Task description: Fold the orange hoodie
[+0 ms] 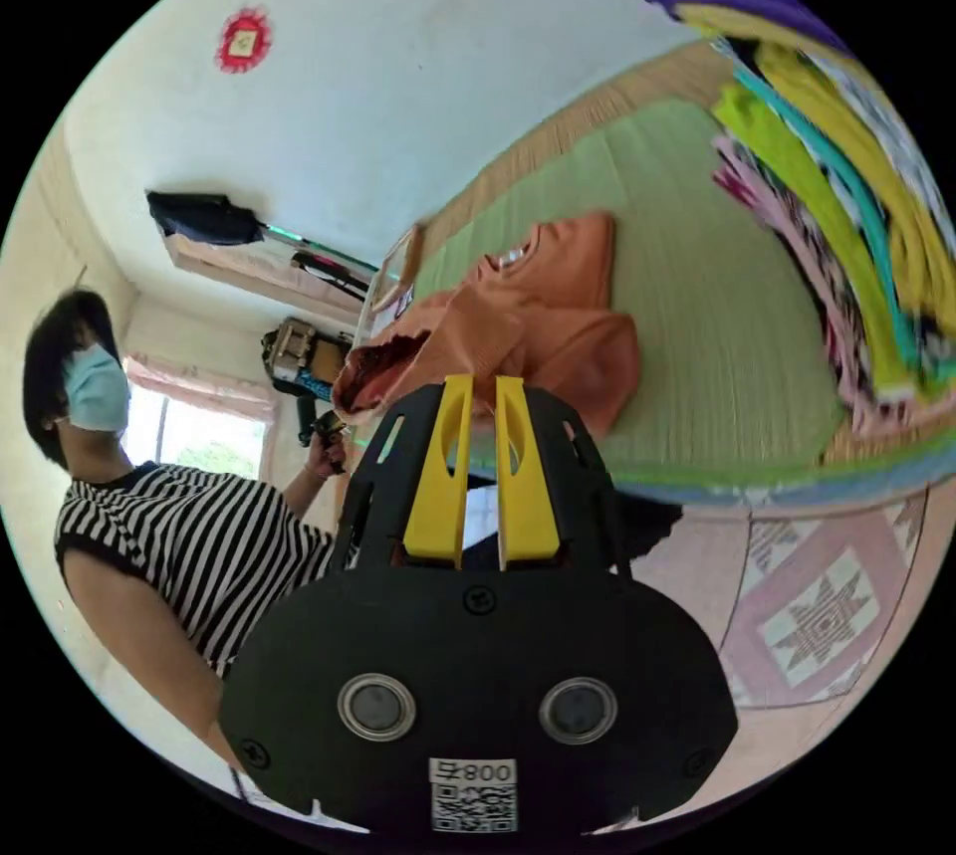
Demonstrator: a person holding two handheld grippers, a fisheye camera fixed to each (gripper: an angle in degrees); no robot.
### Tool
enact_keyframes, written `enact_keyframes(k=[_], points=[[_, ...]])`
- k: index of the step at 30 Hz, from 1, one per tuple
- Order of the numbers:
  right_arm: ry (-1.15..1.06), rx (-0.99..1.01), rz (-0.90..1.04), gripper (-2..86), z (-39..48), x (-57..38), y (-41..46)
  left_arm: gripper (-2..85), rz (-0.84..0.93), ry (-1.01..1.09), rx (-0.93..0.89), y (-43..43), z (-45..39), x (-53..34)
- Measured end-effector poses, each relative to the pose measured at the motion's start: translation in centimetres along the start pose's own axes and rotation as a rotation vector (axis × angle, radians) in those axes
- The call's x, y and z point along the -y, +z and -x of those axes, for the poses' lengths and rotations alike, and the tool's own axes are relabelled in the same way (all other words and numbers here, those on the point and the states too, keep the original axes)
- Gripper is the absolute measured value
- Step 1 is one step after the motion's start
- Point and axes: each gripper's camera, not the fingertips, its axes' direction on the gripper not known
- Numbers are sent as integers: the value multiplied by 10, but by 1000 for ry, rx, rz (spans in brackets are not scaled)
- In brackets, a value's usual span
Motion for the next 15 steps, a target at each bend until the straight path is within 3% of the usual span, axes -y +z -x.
enact_keyframes(k=[3, 6, 9, 15], points=[[197, -25, 43, 15, -55, -58, -8, 13, 87, -120, 35, 1, 21, -50], [383, -17, -89, 7, -104, -99, -36, 14, -11, -211, 81, -21, 37, -71], [350, 44, -245, 7, -117, -98, -62, 30, -105, -222, 79, -39, 54, -58], [142, -94, -122, 33, -96, 38, -5, 78, -42, -163, 189, -10, 93, 36]])
